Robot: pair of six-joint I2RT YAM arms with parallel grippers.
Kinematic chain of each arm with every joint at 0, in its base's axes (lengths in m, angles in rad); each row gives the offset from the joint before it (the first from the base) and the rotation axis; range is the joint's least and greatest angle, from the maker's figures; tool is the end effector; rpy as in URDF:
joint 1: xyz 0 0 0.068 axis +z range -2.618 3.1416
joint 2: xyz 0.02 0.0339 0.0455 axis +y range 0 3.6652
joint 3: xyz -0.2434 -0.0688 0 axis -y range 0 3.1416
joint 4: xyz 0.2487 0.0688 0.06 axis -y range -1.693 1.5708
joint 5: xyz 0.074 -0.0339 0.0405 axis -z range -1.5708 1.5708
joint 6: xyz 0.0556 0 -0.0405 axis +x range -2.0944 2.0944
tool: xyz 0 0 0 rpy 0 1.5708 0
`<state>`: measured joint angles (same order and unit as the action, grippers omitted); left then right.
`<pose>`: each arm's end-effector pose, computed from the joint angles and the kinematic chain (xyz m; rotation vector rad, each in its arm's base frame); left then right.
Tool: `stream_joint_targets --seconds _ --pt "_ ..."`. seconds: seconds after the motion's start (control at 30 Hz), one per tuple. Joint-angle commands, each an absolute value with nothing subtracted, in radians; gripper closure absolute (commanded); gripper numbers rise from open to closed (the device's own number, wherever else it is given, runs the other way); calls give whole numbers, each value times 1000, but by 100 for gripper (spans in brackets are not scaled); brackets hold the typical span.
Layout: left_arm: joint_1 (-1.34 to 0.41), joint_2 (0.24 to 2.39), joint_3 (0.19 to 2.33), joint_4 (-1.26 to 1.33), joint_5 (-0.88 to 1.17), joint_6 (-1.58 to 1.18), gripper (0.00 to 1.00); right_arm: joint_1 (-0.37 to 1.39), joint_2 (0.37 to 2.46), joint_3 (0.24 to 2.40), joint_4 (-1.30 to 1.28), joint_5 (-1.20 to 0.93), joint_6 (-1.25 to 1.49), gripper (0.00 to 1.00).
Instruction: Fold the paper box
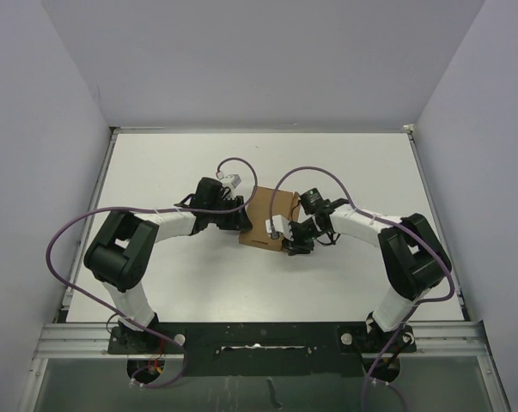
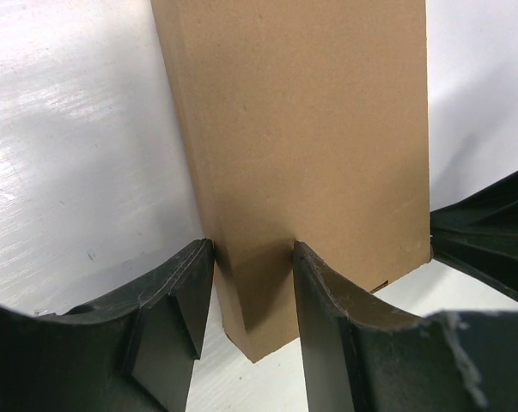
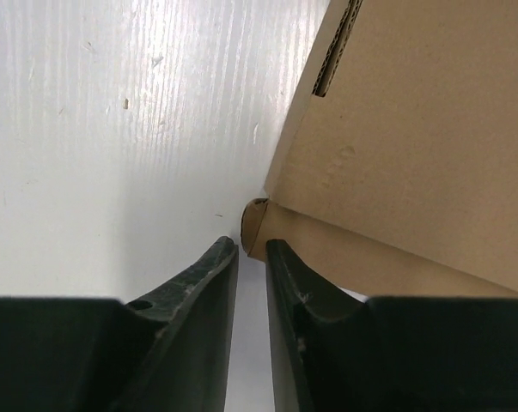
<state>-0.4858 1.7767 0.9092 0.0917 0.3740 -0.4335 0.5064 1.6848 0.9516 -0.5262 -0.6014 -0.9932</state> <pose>0.3143 -0.1889 0.1128 0.2584 2.4420 -0.8710 0.2553 0.1776 0.1194 -1.8771 1.8288 0.6888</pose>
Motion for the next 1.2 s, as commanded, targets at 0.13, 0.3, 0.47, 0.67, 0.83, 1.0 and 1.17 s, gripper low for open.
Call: stream_joint_targets --seconds 0.13,0.3,0.47,0.67,0.83,1.0,1.17 --pt "-495 1742 906 80 385 -429 60 519 1673 958 -481 -592 -983 92" --pt "-495 1739 902 82 387 -432 60 523 1658 971 -488 -594 -967 100" --pt "-497 1730 901 84 390 -440 60 555 1655 1001 -506 -569 -937 100" --pt "-498 1716 891 84 391 -448 60 575 1690 1072 -553 -517 -871 100" --pt "-499 1714 887 85 395 -452 60 580 1715 1116 -595 -490 -838 100" --pt "-499 1712 887 85 396 -454 60 584 1747 1153 -637 -479 -825 100" --pt "-505 1710 886 89 399 -457 61 598 1754 1176 -641 -473 -788 100"
